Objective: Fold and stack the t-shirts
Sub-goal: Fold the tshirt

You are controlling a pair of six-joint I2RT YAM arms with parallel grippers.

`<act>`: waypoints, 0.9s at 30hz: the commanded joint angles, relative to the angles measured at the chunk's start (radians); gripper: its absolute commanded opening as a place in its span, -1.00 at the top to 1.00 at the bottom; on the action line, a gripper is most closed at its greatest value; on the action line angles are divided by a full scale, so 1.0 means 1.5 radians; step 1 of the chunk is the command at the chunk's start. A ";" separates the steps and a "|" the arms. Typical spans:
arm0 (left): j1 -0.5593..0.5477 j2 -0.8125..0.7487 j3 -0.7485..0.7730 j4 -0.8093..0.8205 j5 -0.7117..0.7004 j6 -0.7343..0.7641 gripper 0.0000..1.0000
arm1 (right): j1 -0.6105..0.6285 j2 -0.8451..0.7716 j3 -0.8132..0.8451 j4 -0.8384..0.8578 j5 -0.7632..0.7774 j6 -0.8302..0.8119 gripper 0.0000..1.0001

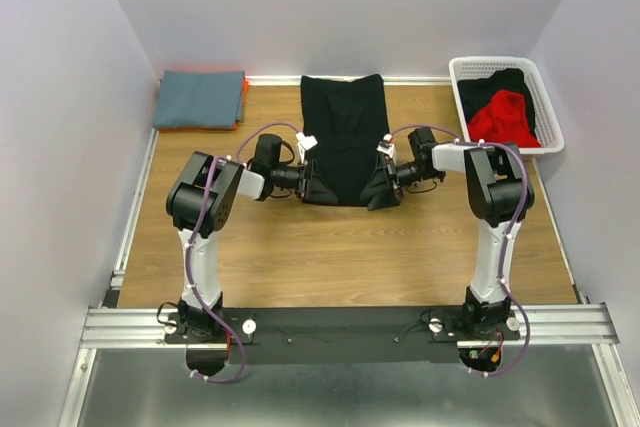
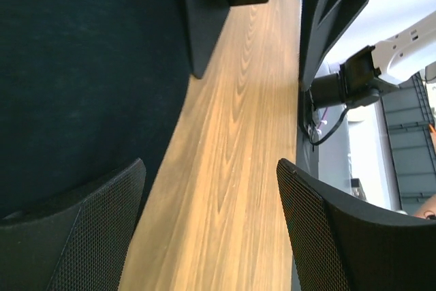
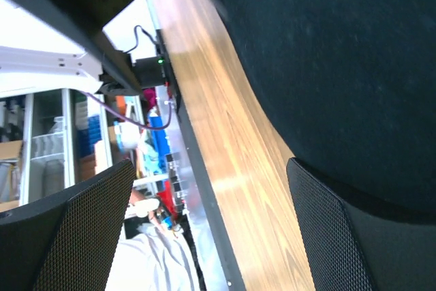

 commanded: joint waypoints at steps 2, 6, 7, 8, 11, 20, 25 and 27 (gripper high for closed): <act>0.026 0.019 -0.036 -0.031 -0.044 0.024 -0.74 | -0.014 0.044 -0.043 -0.004 0.010 -0.022 -0.99; 0.033 -0.032 -0.054 -0.039 -0.032 0.038 -0.74 | -0.018 0.021 -0.069 -0.007 -0.053 -0.008 -0.96; 0.038 -0.051 -0.058 -0.058 -0.031 0.051 -0.74 | -0.023 -0.007 -0.076 -0.008 -0.055 -0.006 -0.96; 0.041 -0.060 -0.060 -0.075 -0.029 0.067 -0.73 | -0.028 -0.019 -0.078 -0.014 -0.044 -0.007 -0.96; 0.057 -0.106 -0.052 -0.143 -0.022 0.124 -0.74 | -0.066 -0.062 -0.074 -0.043 -0.025 -0.022 -0.96; 0.053 -0.276 0.106 -0.522 -0.165 0.616 -0.67 | -0.096 -0.167 0.114 -0.289 0.185 -0.294 -0.85; -0.009 -0.345 0.069 -0.622 -0.264 0.949 -0.29 | -0.025 -0.261 0.067 -0.234 0.402 -0.420 -0.42; -0.051 -0.369 0.019 -0.608 -0.313 1.058 -0.04 | 0.023 -0.310 0.007 -0.176 0.468 -0.468 -0.28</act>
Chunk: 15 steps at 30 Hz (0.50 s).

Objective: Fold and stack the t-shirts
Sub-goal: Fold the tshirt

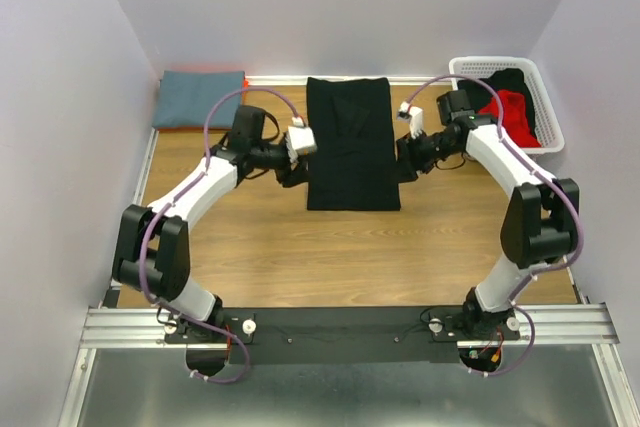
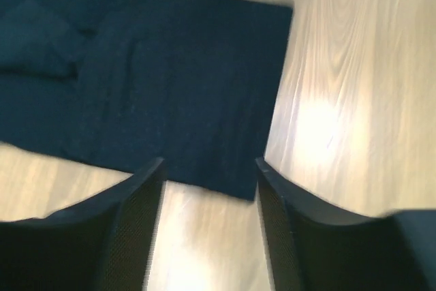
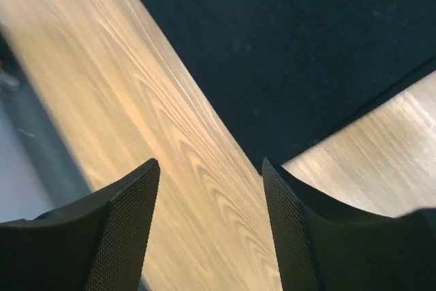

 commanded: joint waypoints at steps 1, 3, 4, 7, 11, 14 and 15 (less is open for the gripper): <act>-0.085 -0.049 -0.091 -0.087 -0.149 0.364 0.03 | 0.084 -0.076 -0.101 0.064 0.228 -0.150 -0.26; -0.120 -0.057 -0.131 -0.066 -0.170 0.431 0.14 | 0.132 -0.104 -0.155 0.113 0.257 -0.200 -0.19; -0.131 -0.055 -0.139 -0.060 -0.178 0.449 0.15 | 0.142 -0.107 -0.167 0.127 0.267 -0.214 -0.17; -0.160 -0.016 -0.146 -0.030 -0.218 0.459 0.19 | 0.167 -0.105 -0.200 0.179 0.291 -0.273 -0.11; -0.165 0.042 -0.130 -0.014 -0.235 0.453 0.20 | 0.177 -0.104 -0.238 0.232 0.301 -0.318 -0.10; -0.166 0.083 -0.119 -0.004 -0.250 0.460 0.19 | 0.177 -0.088 -0.255 0.253 0.290 -0.342 -0.10; -0.167 0.091 -0.114 -0.002 -0.259 0.460 0.19 | 0.177 -0.077 -0.266 0.269 0.288 -0.352 -0.10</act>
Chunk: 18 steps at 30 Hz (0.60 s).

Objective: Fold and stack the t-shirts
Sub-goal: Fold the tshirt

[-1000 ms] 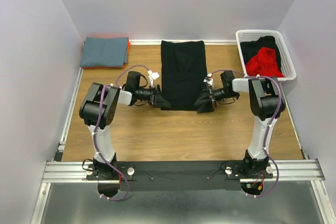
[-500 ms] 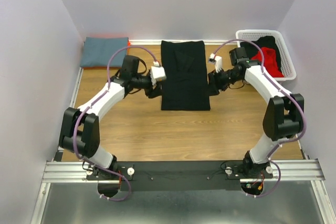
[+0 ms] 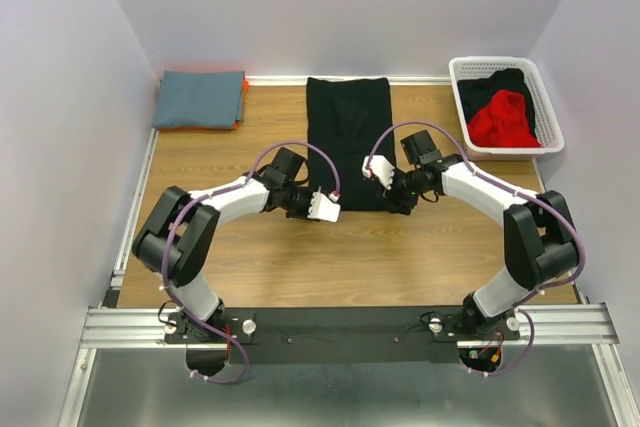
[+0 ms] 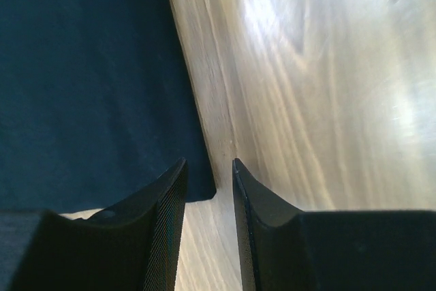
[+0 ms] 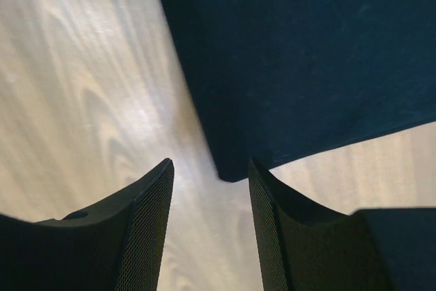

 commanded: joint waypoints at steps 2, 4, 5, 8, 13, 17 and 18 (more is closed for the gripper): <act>-0.003 0.056 0.027 0.020 -0.053 0.032 0.18 | 0.006 0.032 -0.033 0.100 0.025 -0.075 -0.09; -0.002 0.067 0.034 0.018 -0.062 0.029 0.19 | 0.006 0.047 -0.038 0.111 0.023 -0.077 -0.09; -0.002 0.077 0.037 0.015 -0.067 0.029 0.19 | 0.007 0.050 -0.041 0.113 0.022 -0.078 -0.08; -0.003 0.086 0.037 0.015 -0.075 0.020 0.18 | 0.007 0.057 -0.056 0.116 0.025 -0.087 -0.07; -0.003 0.101 0.045 -0.009 -0.078 0.017 0.28 | 0.007 0.057 -0.084 0.119 0.040 -0.111 0.05; -0.003 0.108 0.061 -0.041 -0.072 0.024 0.64 | 0.007 0.076 -0.076 0.126 0.061 -0.103 0.48; -0.002 0.105 0.063 -0.047 -0.066 0.023 0.76 | 0.006 0.077 -0.064 0.125 0.066 -0.088 0.64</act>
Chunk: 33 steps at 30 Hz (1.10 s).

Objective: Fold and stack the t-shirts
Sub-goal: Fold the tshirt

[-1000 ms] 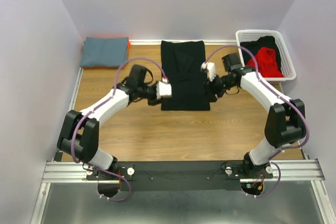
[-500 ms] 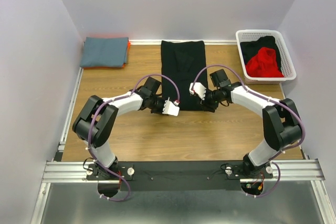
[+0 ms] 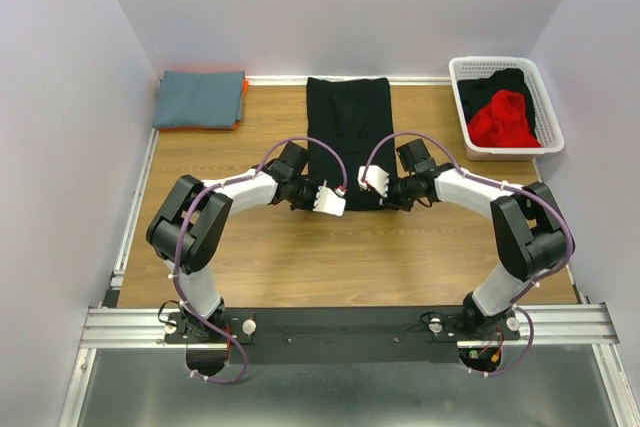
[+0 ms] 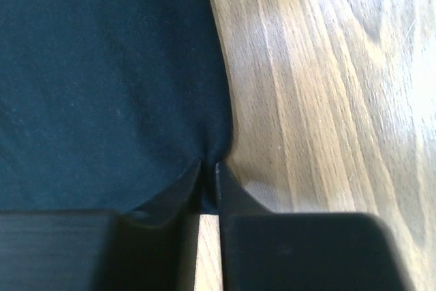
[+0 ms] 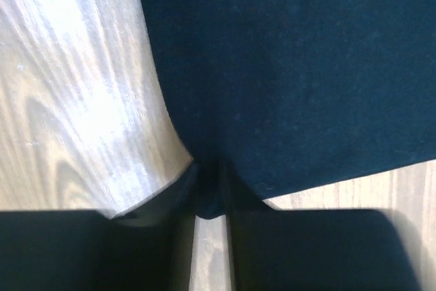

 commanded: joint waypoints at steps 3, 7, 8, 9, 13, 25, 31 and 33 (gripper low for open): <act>0.000 -0.005 0.012 -0.075 -0.016 -0.004 1.00 | 0.003 0.019 0.016 -0.002 0.057 0.040 0.99; 0.033 -0.027 0.090 -0.147 -0.008 -0.011 1.00 | 0.003 -0.022 0.069 -0.018 0.066 0.083 0.99; 0.038 -0.032 0.107 -0.160 -0.006 -0.011 1.00 | 0.003 -0.036 0.094 -0.025 0.066 0.087 0.99; 0.043 -0.035 0.141 -0.187 -0.001 -0.011 1.00 | 0.002 -0.041 0.109 -0.042 0.066 0.098 0.99; 0.050 -0.058 0.218 -0.252 0.012 -0.011 1.00 | 0.003 -0.053 0.180 -0.099 0.075 0.107 0.99; 0.006 -0.205 0.207 -0.413 0.038 -0.017 1.00 | 0.005 -0.173 0.244 -0.340 0.007 0.131 0.99; -0.046 -0.330 0.132 -0.491 0.103 -0.046 1.00 | 0.093 -0.318 0.167 -0.440 -0.016 0.165 0.99; -0.050 -0.364 0.133 -0.505 0.127 -0.066 1.00 | 0.101 -0.351 0.176 -0.462 -0.024 0.203 0.99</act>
